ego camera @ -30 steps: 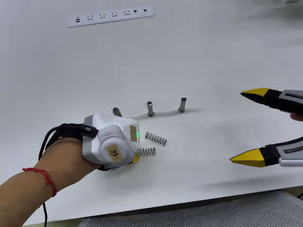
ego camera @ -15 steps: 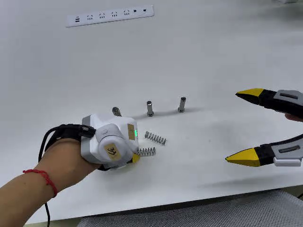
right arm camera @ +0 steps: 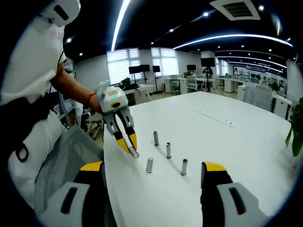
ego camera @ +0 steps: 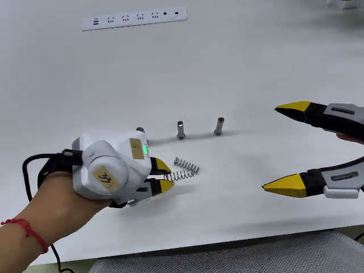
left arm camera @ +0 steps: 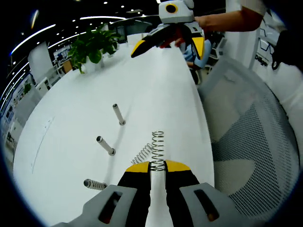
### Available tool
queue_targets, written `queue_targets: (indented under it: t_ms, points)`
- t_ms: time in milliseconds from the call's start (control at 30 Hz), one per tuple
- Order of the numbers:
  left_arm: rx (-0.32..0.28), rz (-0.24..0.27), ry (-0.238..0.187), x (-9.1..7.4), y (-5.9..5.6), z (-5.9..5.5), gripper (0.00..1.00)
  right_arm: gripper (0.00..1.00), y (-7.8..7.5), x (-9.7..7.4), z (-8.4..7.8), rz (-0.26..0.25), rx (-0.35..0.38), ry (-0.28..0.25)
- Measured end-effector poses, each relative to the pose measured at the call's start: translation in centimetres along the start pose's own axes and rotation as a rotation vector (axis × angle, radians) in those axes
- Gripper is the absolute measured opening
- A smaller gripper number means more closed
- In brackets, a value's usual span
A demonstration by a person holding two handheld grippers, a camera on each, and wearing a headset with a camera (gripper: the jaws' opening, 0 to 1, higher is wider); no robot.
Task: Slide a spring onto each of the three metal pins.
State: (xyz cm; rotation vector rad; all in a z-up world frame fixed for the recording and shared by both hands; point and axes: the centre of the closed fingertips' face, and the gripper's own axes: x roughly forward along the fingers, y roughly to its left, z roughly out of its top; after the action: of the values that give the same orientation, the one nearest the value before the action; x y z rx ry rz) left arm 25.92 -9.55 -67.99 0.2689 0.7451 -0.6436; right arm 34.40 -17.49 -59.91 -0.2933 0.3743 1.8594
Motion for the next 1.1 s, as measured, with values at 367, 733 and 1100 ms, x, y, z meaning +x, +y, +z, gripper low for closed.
queue_targets:
  t_ms: [367, 733, 1100]
  points:
    - [-0.151, 0.039, -0.342, -3.4, 0.2, 7.8, 0.1, 0.53, 2.9, 3.2, 4.9, 0.07, 0.075, -0.048]
    - [-0.266, 0.038, -0.534, -5.0, 0.0, 12.0, 0.1, 0.26, 2.5, 3.6, 8.8, 0.083, 0.275, -0.206]
    - [-0.285, 0.025, -0.58, -5.3, -0.2, 12.9, 0.1, 0.13, 2.5, 3.6, 9.2, 0.102, 0.273, -0.205]
